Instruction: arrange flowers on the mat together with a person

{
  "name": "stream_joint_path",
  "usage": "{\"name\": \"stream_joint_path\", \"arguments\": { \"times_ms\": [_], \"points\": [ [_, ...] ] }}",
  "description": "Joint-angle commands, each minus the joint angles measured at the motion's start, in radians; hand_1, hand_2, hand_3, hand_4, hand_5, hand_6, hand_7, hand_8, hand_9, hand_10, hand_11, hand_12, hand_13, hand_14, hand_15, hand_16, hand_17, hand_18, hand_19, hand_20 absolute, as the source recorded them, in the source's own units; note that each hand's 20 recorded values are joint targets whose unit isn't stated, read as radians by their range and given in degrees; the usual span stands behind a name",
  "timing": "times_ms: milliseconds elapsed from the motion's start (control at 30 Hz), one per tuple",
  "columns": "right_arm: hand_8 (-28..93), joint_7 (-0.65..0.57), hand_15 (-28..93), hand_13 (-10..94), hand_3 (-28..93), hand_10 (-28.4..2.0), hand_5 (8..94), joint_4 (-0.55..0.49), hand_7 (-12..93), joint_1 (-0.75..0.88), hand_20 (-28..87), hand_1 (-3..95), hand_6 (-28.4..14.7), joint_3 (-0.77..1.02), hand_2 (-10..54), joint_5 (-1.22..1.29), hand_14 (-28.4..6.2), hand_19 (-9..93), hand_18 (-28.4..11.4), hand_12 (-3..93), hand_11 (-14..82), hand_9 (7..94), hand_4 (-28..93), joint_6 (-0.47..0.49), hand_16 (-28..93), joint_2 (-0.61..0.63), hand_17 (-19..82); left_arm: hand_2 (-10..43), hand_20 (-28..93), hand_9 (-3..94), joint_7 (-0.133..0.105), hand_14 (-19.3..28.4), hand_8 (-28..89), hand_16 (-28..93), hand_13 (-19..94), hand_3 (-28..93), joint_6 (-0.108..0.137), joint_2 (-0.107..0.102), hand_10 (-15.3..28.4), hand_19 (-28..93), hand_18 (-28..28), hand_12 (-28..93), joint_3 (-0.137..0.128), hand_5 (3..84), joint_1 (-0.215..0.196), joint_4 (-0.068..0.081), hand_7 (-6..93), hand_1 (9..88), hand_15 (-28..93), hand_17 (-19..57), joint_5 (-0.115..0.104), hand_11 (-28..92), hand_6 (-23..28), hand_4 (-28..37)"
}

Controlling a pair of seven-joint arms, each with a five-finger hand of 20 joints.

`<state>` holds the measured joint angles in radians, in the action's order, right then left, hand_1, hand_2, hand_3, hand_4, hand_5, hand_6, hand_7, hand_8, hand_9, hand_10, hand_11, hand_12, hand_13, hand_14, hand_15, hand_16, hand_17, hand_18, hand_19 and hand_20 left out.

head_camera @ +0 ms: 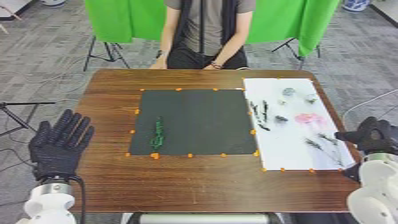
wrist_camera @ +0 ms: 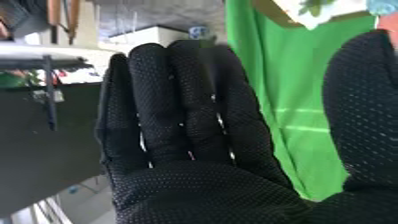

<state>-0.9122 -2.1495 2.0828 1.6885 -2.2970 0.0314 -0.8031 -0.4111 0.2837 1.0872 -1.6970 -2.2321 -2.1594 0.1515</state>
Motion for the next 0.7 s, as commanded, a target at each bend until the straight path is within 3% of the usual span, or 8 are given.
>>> {"name": "stream_joint_path", "arguments": {
  "times_ms": [33, 367, 467, 567, 700],
  "points": [
    [-12, -0.003, 65, 49, 65, -17.2, 67.5, 0.059, 17, -0.025, 20, 37.0, -3.7, 0.025, -9.5, 0.105, -18.2, 74, -23.8, 27.6, 42.8, 62.7, -28, 0.149, 23, -0.034, 21, 17.1, 6, 44.8, -0.001, 15.5, -10, -8, 33, 74, 0.01, 0.007, 13.9, 41, 15.5, 6, 0.004, 50.5, -0.019, 0.007, 11.0, 25.2, 29, -4.8, -0.007, 18, 8.5, -28.3],
    [-12, 0.006, 64, 52, 70, -15.9, 69.7, 0.084, 17, -0.04, 22, 41.0, -2.4, -0.013, -9.5, 0.13, -16.9, 73, -23.4, 27.7, 41.0, 66.2, -28, 0.15, 24, -0.045, 22, 17.1, 6, 44.9, 0.007, 15.5, -10, -8, 33, 73, 0.005, 0.007, 14.0, 41, 15.4, 6, 0.004, 50.6, -0.019, 0.01, 11.0, 25.4, 29, -4.8, -0.002, 18, 8.6, -28.3],
    [-2, -0.009, 63, 54, 68, -15.7, 72.7, 0.078, 21, -0.04, 22, 47.6, -2.3, -0.019, -9.5, 0.197, -16.3, 72, -23.2, 29.2, 39.8, 68.1, -28, 0.093, 24, -0.044, 22, 17.1, 6, 44.9, 0.015, 15.5, -10, -8, 33, 73, 0.008, 0.008, 14.0, 41, 15.4, 6, 0.008, 50.6, -0.015, 0.013, 11.0, 25.4, 29, -4.8, -0.003, 18, 8.6, -28.3],
    [2, -0.006, 62, 58, 66, -14.5, 76.9, 0.081, 25, -0.044, 22, 54.0, -1.8, -0.033, -9.5, 0.176, -14.8, 71, -22.6, 39.6, 31.5, 75.0, -28, 0.079, 25, -0.048, 23, 17.2, 6, 45.0, 0.016, 15.5, -10, -8, 33, 73, 0.009, 0.009, 14.1, 41, 15.4, 6, 0.007, 50.6, -0.018, 0.012, 11.1, 25.5, 29, -4.8, -0.002, 18, 8.6, -28.3],
    [4, -0.006, 61, 60, 67, -14.2, 78.7, 0.072, 27, -0.033, 22, 54.9, -1.7, -0.032, -9.5, 0.19, -14.4, 71, -22.5, 41.1, 30.5, 77.6, -28, 0.054, 26, -0.045, 24, 17.2, 6, 45.1, 0.016, 15.7, -10, -8, 33, 73, 0.009, 0.008, 14.2, 41, 15.5, 6, 0.006, 50.7, -0.018, 0.012, 11.1, 25.4, 29, -4.9, 0.0, 18, 8.7, -28.3]
  ]
}}
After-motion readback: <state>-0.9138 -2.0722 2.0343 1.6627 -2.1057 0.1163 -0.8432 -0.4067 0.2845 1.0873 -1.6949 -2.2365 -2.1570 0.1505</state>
